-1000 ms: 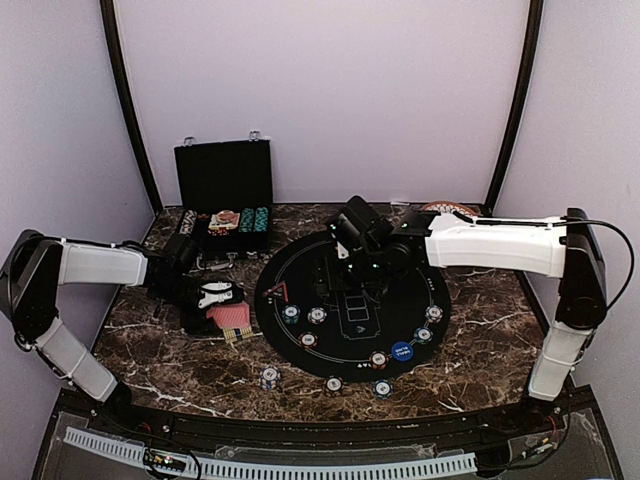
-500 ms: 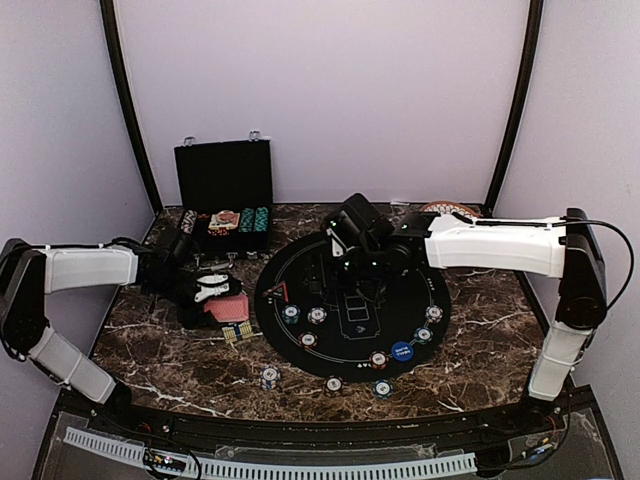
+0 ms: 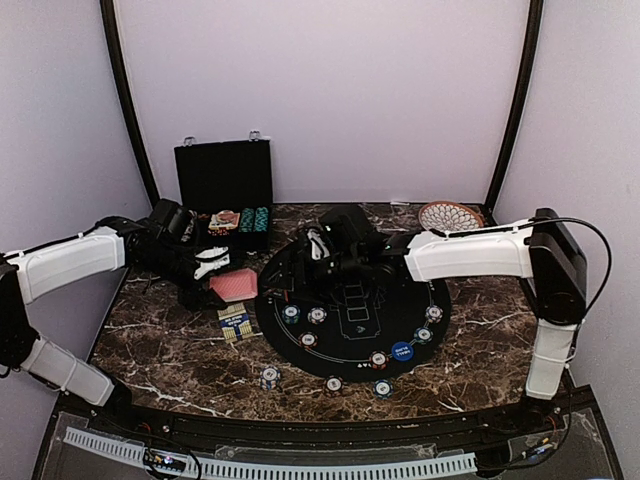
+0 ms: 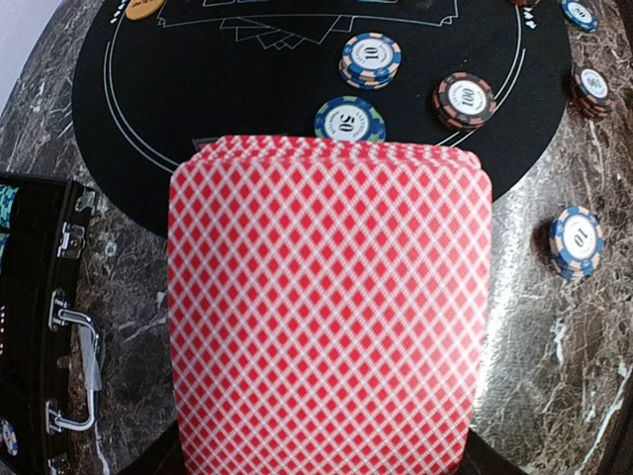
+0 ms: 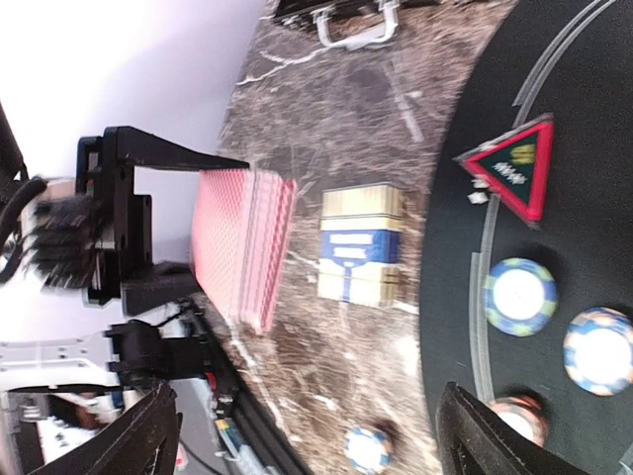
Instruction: Distribute texas hold em gaming equipment
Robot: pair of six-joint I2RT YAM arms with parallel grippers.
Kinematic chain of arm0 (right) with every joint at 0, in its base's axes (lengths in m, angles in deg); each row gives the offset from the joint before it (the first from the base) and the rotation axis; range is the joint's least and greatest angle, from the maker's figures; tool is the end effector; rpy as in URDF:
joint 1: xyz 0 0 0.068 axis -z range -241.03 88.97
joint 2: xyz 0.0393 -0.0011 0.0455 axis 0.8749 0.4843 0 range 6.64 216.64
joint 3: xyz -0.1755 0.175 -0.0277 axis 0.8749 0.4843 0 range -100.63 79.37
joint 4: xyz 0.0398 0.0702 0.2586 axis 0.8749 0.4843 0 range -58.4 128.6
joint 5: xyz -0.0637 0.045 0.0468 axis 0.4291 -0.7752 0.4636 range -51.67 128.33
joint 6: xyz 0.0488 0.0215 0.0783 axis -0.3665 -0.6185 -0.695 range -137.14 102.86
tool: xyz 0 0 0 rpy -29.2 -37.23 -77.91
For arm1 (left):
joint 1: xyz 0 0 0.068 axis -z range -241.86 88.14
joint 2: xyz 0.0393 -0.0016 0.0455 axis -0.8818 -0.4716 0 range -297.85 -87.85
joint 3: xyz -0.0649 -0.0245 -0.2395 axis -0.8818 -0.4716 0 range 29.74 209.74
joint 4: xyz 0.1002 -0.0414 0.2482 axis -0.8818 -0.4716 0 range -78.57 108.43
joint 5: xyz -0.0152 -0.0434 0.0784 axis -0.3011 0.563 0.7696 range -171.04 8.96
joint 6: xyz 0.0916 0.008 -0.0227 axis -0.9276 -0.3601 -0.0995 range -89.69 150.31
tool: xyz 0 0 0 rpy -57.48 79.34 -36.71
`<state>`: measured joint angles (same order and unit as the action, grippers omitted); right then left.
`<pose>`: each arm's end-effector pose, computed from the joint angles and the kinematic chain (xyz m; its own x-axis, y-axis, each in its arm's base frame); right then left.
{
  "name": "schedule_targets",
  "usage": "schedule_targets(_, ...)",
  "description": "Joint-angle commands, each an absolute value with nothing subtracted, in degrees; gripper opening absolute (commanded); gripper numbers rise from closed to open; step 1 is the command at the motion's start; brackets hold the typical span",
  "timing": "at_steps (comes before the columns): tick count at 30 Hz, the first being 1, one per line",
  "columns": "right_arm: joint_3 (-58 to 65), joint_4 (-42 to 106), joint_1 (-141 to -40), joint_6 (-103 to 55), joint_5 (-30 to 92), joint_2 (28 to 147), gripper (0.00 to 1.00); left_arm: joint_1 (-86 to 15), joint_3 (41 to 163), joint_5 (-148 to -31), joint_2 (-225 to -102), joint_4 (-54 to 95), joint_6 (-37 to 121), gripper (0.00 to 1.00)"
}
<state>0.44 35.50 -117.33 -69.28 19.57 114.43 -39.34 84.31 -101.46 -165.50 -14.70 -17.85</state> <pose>0.2413 0.4112 0.1873 -0.9246 -0.0390 -0.3788 -0.3386 0.5397 0.7707 0.2773 -0.1472 0.1747 -0.1110 0.8019 -0.5870 0.9310 0.2907 0.2210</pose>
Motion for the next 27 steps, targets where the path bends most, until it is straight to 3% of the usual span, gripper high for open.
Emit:
schedule_targets(1, -0.4, 23.4, -116.9, -74.9, 11.1, 117.5, 0.9, -36.8, 87.3, -104.6, -163.9, -18.8, -15.2, 0.0)
schedule_targets(19, -2.4, 13.1, -116.7, -81.8, 3.9, 122.9, 0.8, -32.8, 91.8, -103.0, -164.6, -20.7, -13.9, 0.0)
schedule_targets(24, -3.7, 11.2, -116.6, -83.0, 1.8, 125.1, 0.68, -31.5, 92.7, -102.7, -164.5, -21.4, -13.5, 0.0)
schedule_targets(27, -4.4, 11.0, -116.6, -83.2, 1.3, 125.7, 0.54, -30.8, 93.2, -102.5, -164.6, -21.6, -13.3, 0.0)
